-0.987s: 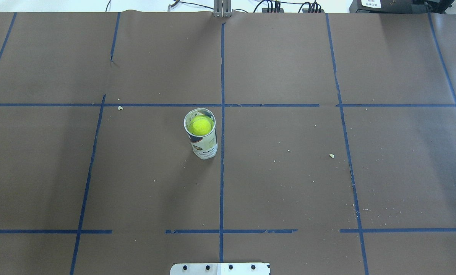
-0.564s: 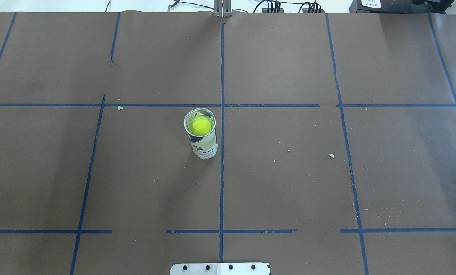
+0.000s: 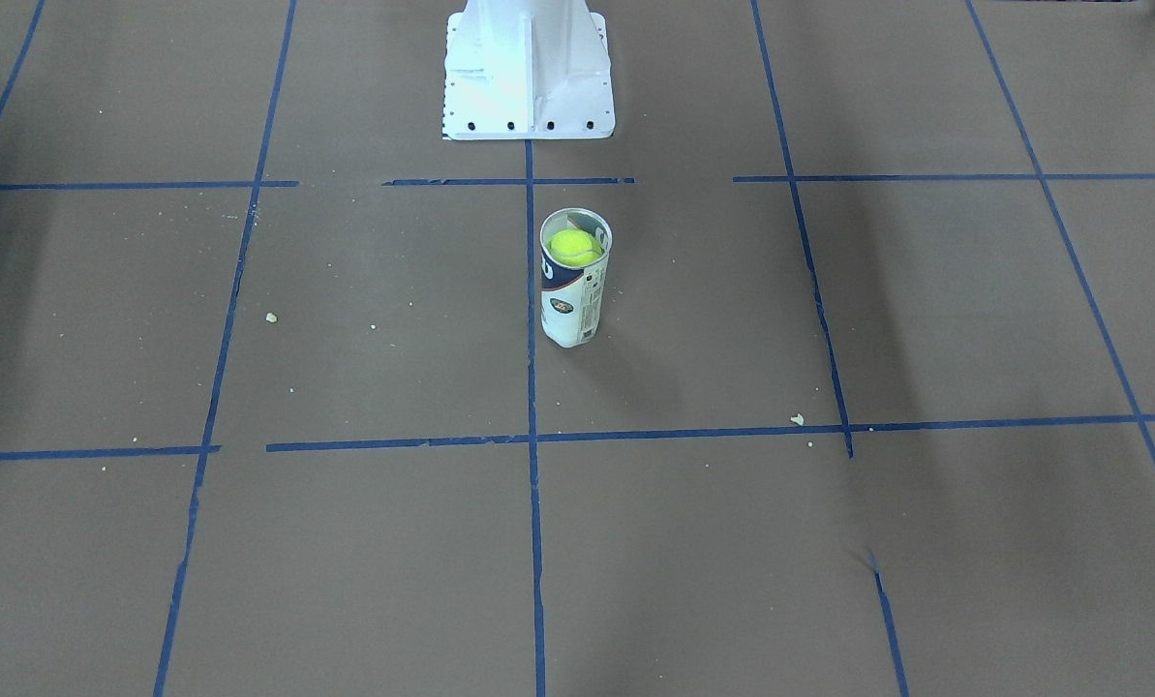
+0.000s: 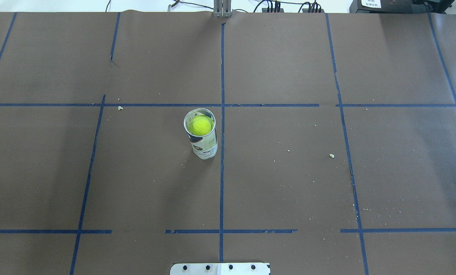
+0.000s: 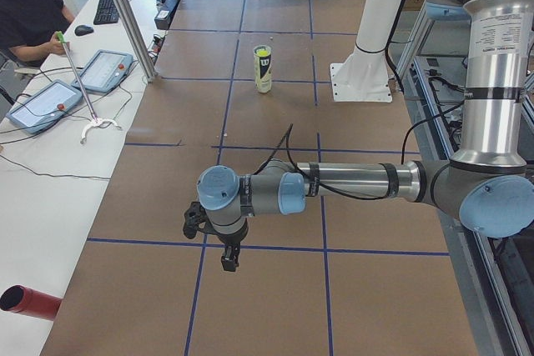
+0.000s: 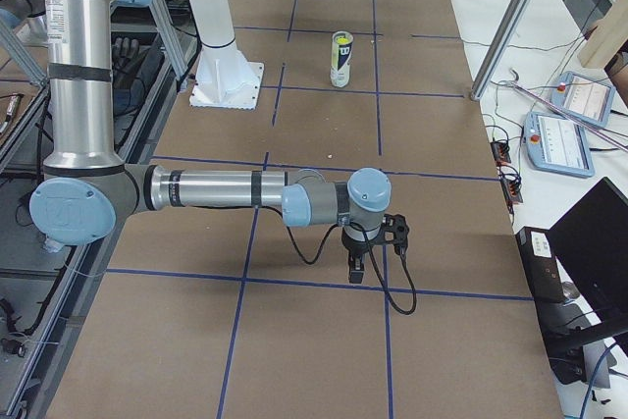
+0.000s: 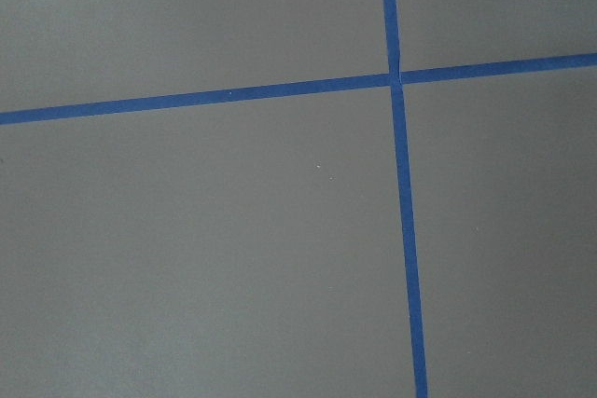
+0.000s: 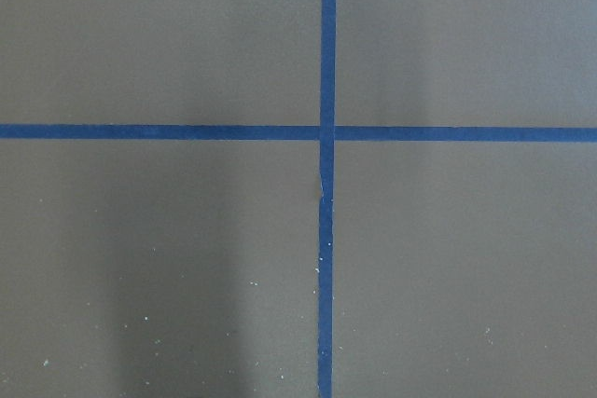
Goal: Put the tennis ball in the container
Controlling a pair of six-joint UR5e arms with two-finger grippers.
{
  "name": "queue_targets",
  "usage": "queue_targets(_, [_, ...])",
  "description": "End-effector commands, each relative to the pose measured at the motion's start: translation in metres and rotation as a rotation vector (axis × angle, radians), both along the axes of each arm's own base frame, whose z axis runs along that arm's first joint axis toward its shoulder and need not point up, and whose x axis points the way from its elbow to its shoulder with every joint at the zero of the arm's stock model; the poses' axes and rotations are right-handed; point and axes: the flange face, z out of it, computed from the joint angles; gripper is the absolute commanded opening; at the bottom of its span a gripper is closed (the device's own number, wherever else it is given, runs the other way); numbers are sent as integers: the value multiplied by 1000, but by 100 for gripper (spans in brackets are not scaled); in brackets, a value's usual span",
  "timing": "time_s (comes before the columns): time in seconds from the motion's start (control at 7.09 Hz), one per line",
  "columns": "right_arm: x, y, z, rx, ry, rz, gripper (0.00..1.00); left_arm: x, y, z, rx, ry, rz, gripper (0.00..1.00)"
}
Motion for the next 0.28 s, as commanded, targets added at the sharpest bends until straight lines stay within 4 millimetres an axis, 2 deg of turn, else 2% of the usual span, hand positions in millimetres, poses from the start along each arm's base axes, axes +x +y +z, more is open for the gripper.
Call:
queue_targets(0.0, [0, 0, 0, 0, 0, 0, 100, 0, -4, -3, 6, 0, 0, 100])
queue_targets(0.14, [0, 0, 0, 0, 0, 0, 100, -2, -4, -4, 8, 0, -3, 100])
